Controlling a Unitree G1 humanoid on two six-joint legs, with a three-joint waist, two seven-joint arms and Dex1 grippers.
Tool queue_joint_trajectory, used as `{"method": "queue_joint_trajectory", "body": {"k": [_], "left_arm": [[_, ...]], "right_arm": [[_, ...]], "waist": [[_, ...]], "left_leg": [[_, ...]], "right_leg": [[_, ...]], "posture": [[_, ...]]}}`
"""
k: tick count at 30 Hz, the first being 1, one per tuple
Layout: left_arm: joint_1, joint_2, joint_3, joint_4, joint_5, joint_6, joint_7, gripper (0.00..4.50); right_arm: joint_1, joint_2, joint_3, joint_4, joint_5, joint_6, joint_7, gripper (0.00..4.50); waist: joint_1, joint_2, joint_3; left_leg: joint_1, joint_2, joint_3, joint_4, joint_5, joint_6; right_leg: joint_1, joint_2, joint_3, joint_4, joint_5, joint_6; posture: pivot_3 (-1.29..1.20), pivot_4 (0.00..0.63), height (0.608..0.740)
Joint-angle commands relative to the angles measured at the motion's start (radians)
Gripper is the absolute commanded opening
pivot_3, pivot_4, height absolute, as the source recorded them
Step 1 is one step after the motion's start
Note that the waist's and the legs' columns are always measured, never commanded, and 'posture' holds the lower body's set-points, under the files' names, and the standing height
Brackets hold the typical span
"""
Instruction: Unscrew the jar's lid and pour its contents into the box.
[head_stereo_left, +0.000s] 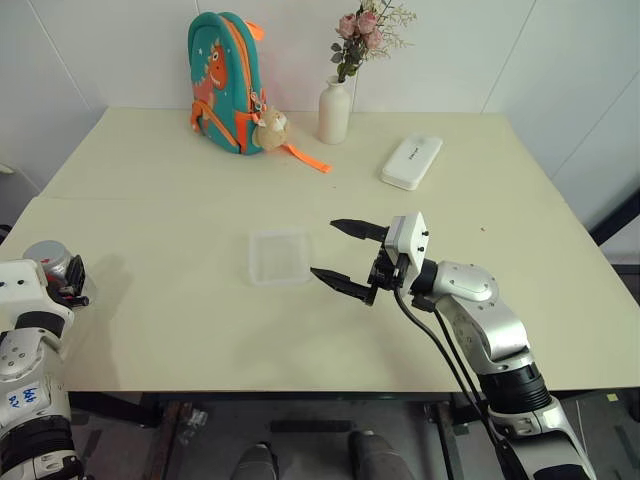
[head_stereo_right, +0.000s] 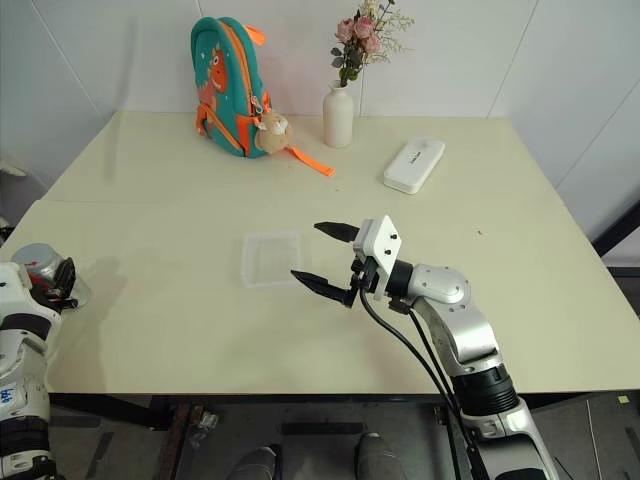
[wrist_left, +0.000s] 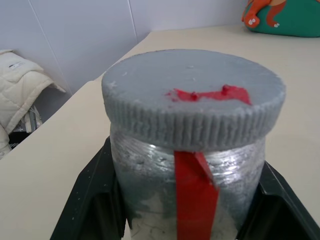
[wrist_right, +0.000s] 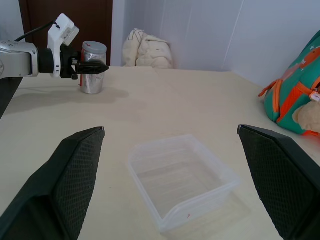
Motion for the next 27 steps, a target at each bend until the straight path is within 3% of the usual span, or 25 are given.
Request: {"method": "queue_joint_trajectory", "body": {"k": [1,5,8,13,19,27], "left_arm": [[0.024,0.006,0.023,-0.053,-0.023,-0.005,-0.006,2.08],[0.031,0.006,0.004,-0.255,-0.141,0.102,-0.096,2.08],[0.030,0.074,-0.035,-0.467,-0.326,0.298,-0.269,2.08],[0.004,0.170,-0.122,-0.584,-0.453,0.510,-0.438,2.08],[-0.148,0.182,-0.287,-0.571,-0.462,0.607,-0.584,2.08],[-0.321,0.122,-0.460,-0.483,-0.368,0.588,-0.714,2.08]], "right_arm": [[-0.001,0.001,-0.015,-0.046,0.007,-0.014,-0.007,4.50],[-0.006,0.000,-0.015,-0.045,0.010,-0.011,-0.004,4.50],[-0.039,0.014,-0.033,-0.059,0.061,0.062,-0.024,4.50],[-0.125,0.031,-0.029,-0.109,0.152,0.254,-0.064,4.50],[-0.266,0.078,-0.003,-0.119,0.221,0.443,-0.105,4.50],[-0.362,0.149,0.018,-0.035,0.204,0.537,-0.166,4.50]], "waist": [[0.000,0.000,0.000],[0.002,-0.001,0.000],[0.004,-0.004,0.002],[-0.006,-0.002,0.005],[-0.008,-0.002,0.007],[-0.015,-0.002,0.007]], "left_leg": [[0.000,0.000,0.000,0.000,0.000,0.000],[0.000,0.000,0.000,-0.001,0.000,0.000],[-0.001,0.000,-0.001,-0.001,0.000,-0.001],[-0.001,0.000,-0.001,-0.002,0.001,-0.002],[-0.003,0.001,-0.001,-0.005,0.001,-0.002],[-0.005,0.001,-0.001,-0.006,0.002,-0.002]], "right_leg": [[0.000,0.000,0.000,0.000,0.000,0.000],[0.000,0.000,0.000,0.000,0.000,0.000],[0.000,0.000,-0.001,-0.001,0.000,0.000],[0.000,-0.001,-0.001,-0.001,-0.001,-0.003],[-0.005,0.001,-0.001,0.001,-0.002,-0.003],[-0.009,0.001,-0.001,0.003,-0.002,-0.002]], "posture": [[0.00,0.150,0.740],[0.00,0.150,0.740],[0.00,0.150,0.740],[0.00,0.150,0.740],[0.00,0.150,0.740],[0.00,0.150,0.740]]}}
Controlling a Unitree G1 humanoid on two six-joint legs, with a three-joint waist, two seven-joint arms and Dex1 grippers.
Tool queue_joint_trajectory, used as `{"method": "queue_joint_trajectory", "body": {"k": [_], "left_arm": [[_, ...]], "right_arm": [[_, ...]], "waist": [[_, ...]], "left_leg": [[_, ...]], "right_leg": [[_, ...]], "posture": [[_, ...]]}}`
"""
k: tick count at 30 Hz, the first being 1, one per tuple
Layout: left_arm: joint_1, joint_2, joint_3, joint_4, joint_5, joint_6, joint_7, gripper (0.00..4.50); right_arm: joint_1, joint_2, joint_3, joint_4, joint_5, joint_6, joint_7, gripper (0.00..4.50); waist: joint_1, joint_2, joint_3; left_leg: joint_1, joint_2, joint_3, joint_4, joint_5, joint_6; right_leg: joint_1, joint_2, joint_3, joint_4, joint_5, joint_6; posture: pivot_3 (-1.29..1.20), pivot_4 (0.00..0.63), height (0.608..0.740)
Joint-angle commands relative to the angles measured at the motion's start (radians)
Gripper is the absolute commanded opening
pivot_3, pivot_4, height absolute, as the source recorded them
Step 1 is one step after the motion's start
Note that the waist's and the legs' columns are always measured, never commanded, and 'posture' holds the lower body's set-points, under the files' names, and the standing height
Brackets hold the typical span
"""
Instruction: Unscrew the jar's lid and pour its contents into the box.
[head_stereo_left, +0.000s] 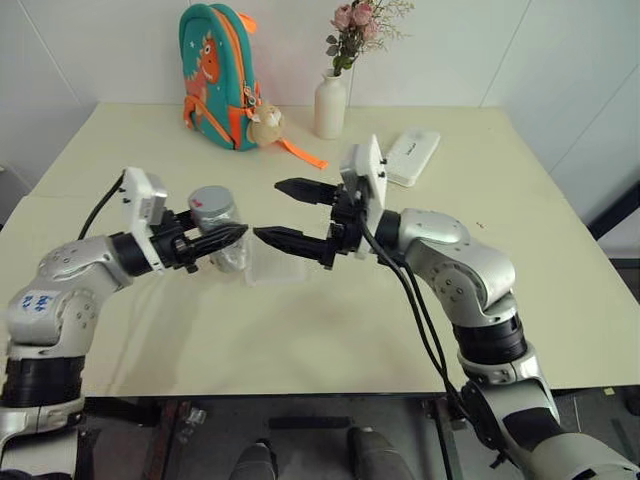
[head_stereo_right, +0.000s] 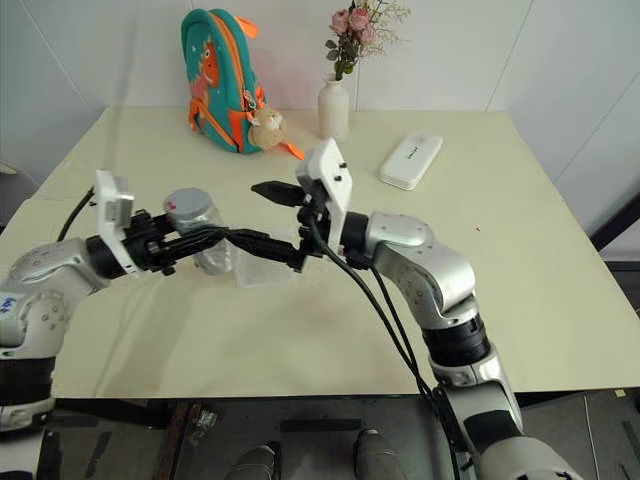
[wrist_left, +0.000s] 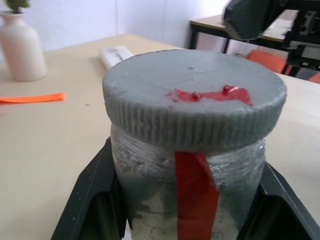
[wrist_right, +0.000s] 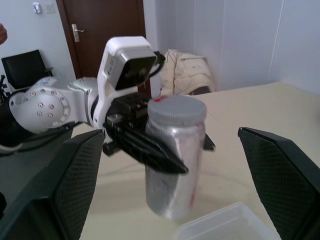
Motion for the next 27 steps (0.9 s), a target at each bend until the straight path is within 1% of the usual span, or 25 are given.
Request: {"method": "queue_joint_trajectory", "body": {"k": [1,6,11,27], "left_arm": [[-0.049,-0.007,-0.048,0.003,0.033,-0.015,-0.062,2.08],[-0.063,-0.021,-0.079,0.012,0.065,-0.030,-0.105,2.08],[-0.070,-0.043,-0.087,0.019,0.082,-0.049,-0.128,2.08],[-0.088,-0.074,-0.077,0.035,0.105,-0.063,-0.133,2.08]], "right_arm": [[-0.014,0.017,0.010,0.005,-0.012,0.013,-0.024,4.50],[-0.016,0.048,0.017,0.013,-0.031,0.020,-0.057,4.50],[-0.026,0.067,0.010,0.038,-0.035,0.016,-0.064,4.50],[-0.032,0.089,0.029,0.084,-0.086,-0.019,-0.055,4.50]], "waist": [[-0.001,0.000,0.000],[-0.011,0.000,0.000],[-0.010,0.000,0.000],[-0.011,0.000,0.000]], "left_leg": [[-0.001,0.000,0.000,0.000,0.000,0.000],[-0.002,0.000,0.000,0.000,0.000,0.000],[-0.002,0.000,0.000,0.000,0.001,0.000],[-0.001,0.000,0.000,0.001,0.001,0.001]], "right_leg": [[-0.001,0.000,0.000,0.000,0.000,0.000],[-0.003,0.000,0.000,0.002,0.000,0.000],[-0.003,0.000,0.001,0.004,0.000,0.000],[-0.004,0.000,0.001,0.006,0.000,0.000]], "posture": [[0.00,0.150,0.740],[0.00,0.150,0.740],[0.00,0.150,0.740],[0.00,0.150,0.740]]}}
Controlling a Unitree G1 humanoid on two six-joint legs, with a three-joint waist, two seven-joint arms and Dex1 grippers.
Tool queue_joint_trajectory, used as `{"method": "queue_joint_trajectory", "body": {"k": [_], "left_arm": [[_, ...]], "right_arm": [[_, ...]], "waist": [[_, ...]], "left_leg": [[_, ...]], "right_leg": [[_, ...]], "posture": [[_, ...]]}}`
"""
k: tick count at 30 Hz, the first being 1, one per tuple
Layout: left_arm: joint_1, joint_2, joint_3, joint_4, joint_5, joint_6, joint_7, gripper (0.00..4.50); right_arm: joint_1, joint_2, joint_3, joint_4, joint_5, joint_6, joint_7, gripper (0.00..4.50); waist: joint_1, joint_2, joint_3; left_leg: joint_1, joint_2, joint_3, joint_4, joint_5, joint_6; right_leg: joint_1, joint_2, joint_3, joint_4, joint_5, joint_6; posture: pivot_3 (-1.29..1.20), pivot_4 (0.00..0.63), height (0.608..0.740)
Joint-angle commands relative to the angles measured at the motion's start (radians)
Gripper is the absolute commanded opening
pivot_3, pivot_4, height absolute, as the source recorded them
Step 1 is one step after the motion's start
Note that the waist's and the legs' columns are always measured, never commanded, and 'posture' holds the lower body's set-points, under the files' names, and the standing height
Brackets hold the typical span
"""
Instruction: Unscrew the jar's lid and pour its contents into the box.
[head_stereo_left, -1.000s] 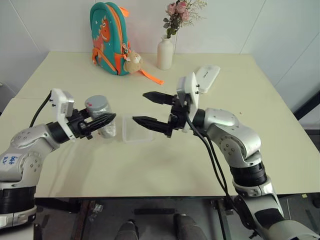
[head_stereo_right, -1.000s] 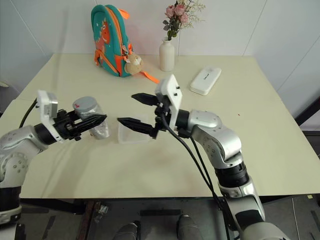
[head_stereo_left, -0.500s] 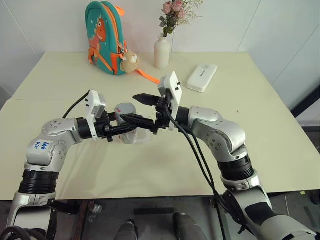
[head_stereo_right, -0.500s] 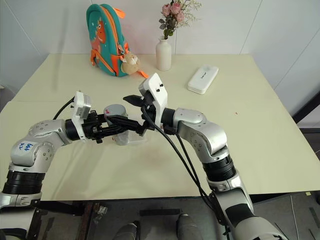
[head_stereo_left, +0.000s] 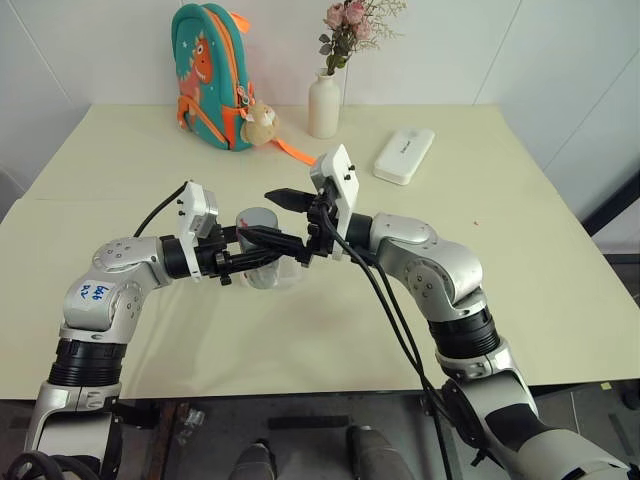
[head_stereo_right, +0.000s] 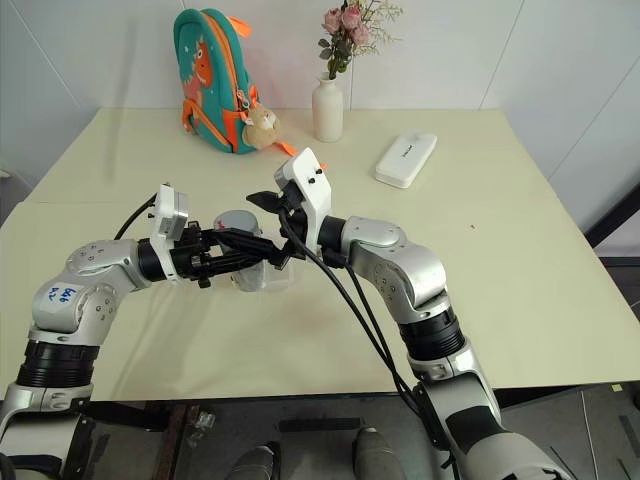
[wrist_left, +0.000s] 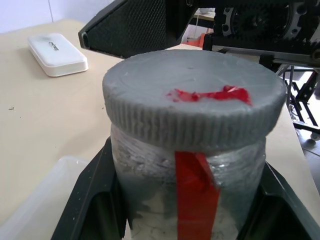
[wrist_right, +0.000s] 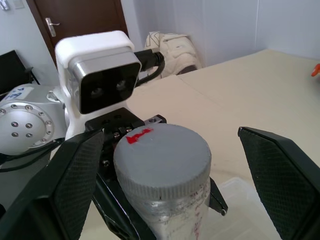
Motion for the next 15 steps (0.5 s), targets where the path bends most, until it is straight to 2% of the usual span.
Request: {"method": "queue_joint_trajectory", "body": {"k": [1,10,15], "left_arm": [[-0.033,-0.007,0.020,-0.007,0.005,-0.021,-0.003,2.08],[-0.033,-0.019,0.020,-0.005,0.011,-0.020,-0.005,2.08],[-0.032,-0.020,0.020,-0.006,0.015,-0.019,-0.005,2.08]], "right_arm": [[-0.020,0.012,0.004,-0.022,-0.003,-0.023,0.010,4.50],[-0.023,0.019,0.018,-0.010,-0.032,-0.052,0.021,4.50],[-0.031,0.031,0.009,-0.004,-0.036,-0.065,0.023,2.85]], "waist": [[0.000,0.000,0.000],[0.000,0.000,0.000],[-0.001,0.000,0.000]], "left_leg": [[0.000,0.000,0.000,0.000,0.000,0.000],[0.000,0.000,0.000,0.000,0.000,0.000],[0.000,0.000,0.000,0.000,0.000,0.000]], "right_leg": [[0.000,0.000,0.000,0.000,0.000,0.000],[0.000,0.000,0.000,0.000,0.000,0.000],[0.000,0.000,0.000,0.001,0.000,0.000]], "posture": [[0.00,0.150,0.740],[0.00,0.150,0.740],[0.00,0.150,0.740]]}}
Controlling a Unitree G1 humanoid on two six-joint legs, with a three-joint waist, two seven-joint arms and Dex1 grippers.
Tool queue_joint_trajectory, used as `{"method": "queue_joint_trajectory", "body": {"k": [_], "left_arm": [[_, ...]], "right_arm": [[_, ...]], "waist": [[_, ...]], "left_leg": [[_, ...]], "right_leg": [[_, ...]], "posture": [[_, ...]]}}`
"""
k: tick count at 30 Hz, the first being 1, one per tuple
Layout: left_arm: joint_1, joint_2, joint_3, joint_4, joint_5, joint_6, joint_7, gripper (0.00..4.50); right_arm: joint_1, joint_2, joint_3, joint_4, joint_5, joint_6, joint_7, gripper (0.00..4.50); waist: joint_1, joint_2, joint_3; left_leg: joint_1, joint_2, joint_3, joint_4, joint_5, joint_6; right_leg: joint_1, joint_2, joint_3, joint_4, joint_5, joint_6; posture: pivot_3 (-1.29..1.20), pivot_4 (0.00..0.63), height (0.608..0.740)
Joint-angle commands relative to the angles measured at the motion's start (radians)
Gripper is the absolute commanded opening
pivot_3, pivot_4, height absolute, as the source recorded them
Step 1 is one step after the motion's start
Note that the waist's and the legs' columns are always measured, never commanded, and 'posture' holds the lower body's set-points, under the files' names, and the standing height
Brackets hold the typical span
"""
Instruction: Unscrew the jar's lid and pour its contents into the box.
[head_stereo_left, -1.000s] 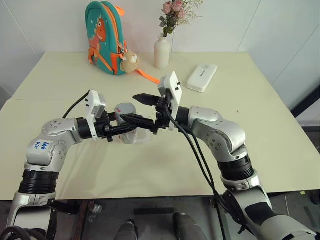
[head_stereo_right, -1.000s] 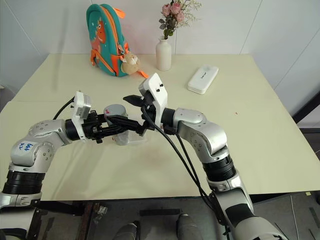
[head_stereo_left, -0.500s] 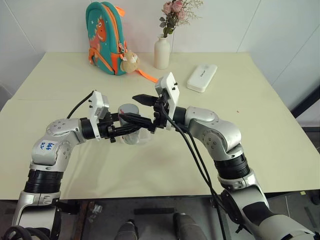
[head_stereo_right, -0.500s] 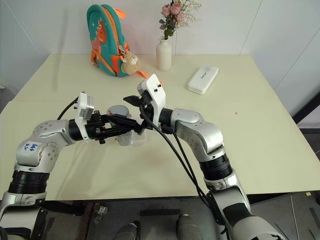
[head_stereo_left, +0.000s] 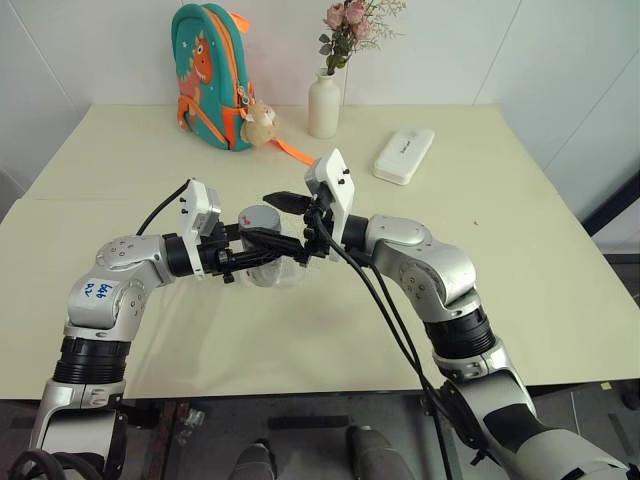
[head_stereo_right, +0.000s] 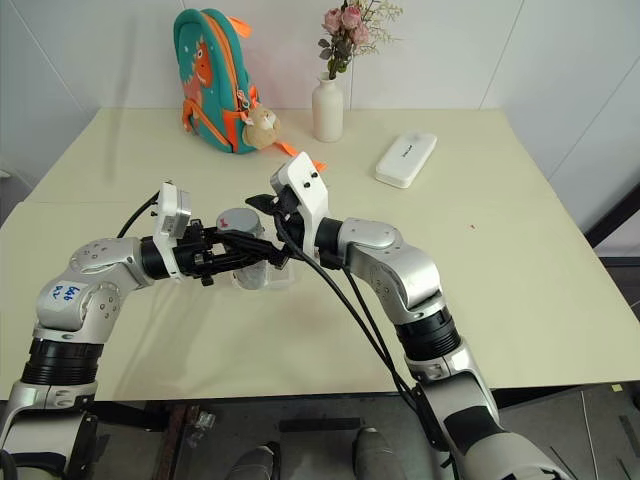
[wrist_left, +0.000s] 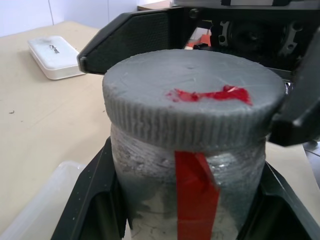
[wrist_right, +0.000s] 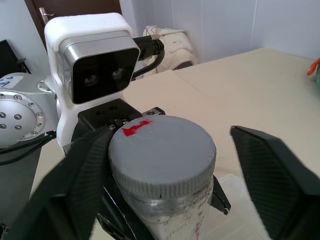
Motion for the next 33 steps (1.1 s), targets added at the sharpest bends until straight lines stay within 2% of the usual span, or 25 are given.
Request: {"method": "queue_joint_trajectory", "body": {"k": [1,5,8,10,12,18,26,33], "left_arm": [[-0.017,-0.004,0.019,-0.015,0.000,-0.018,-0.008,2.08],[-0.010,-0.004,0.019,-0.011,0.004,-0.025,-0.012,2.08],[-0.017,-0.005,0.006,0.000,0.011,-0.050,-0.042,2.08],[-0.033,-0.004,-0.014,0.022,0.030,-0.102,-0.096,2.08],[-0.074,-0.012,-0.040,0.071,0.047,-0.154,-0.160,2.08],[-0.150,-0.078,-0.079,0.135,0.045,-0.233,-0.245,2.08],[-0.140,-0.121,-0.063,0.145,0.073,-0.280,-0.211,2.08],[-0.098,-0.087,-0.055,0.134,0.108,-0.308,-0.209,2.08]], "right_arm": [[-0.029,0.012,-0.013,-0.021,0.004,-0.030,0.005,2.58],[-0.023,0.015,-0.018,-0.033,0.022,-0.020,0.021,2.54],[-0.022,0.002,-0.016,-0.047,0.059,-0.014,0.090,2.54],[-0.024,-0.046,0.002,-0.063,0.094,-0.036,0.234,2.54],[-0.042,-0.121,0.024,-0.041,0.117,-0.084,0.446,2.54],[-0.171,-0.199,0.068,0.158,0.053,-0.174,0.708,2.54],[-0.195,-0.190,0.056,0.239,0.014,-0.209,0.745,2.54],[-0.176,-0.186,0.030,0.222,0.023,-0.185,0.711,2.54]], "waist": [[0.001,0.000,0.000],[0.001,0.000,0.000],[0.001,0.000,0.000],[0.003,0.000,0.000],[0.008,0.000,0.000],[-0.001,0.001,0.001],[0.001,0.002,0.002],[0.001,0.002,0.002]], "left_leg": [[0.000,0.000,0.000,0.000,0.000,0.000],[0.000,0.000,0.000,0.000,0.000,0.000],[0.000,0.000,0.000,0.000,0.000,0.000],[0.000,0.000,0.000,0.000,0.000,0.000],[0.000,0.000,0.000,0.000,0.000,0.000],[0.000,-0.001,0.000,0.003,0.000,0.000],[0.000,0.000,0.000,0.003,0.001,0.001],[0.000,0.000,0.000,0.003,0.001,0.001]], "right_leg": [[0.000,0.000,0.000,0.000,0.000,0.000],[0.000,0.000,0.000,0.000,0.000,0.000],[0.000,0.000,0.000,0.000,0.000,0.000],[0.000,0.000,0.000,0.000,0.000,0.000],[0.000,0.000,0.000,0.000,0.000,0.000],[0.001,0.000,0.000,0.001,0.001,0.001],[0.001,0.001,0.000,0.001,0.001,0.001],[0.001,0.001,0.000,0.002,0.001,0.001]], "posture": [[0.00,0.150,0.740],[0.00,0.150,0.740],[0.00,0.150,0.740],[0.00,0.150,0.740],[0.00,0.150,0.740],[0.00,0.150,0.740],[0.00,0.150,0.740],[0.00,0.150,0.740]]}}
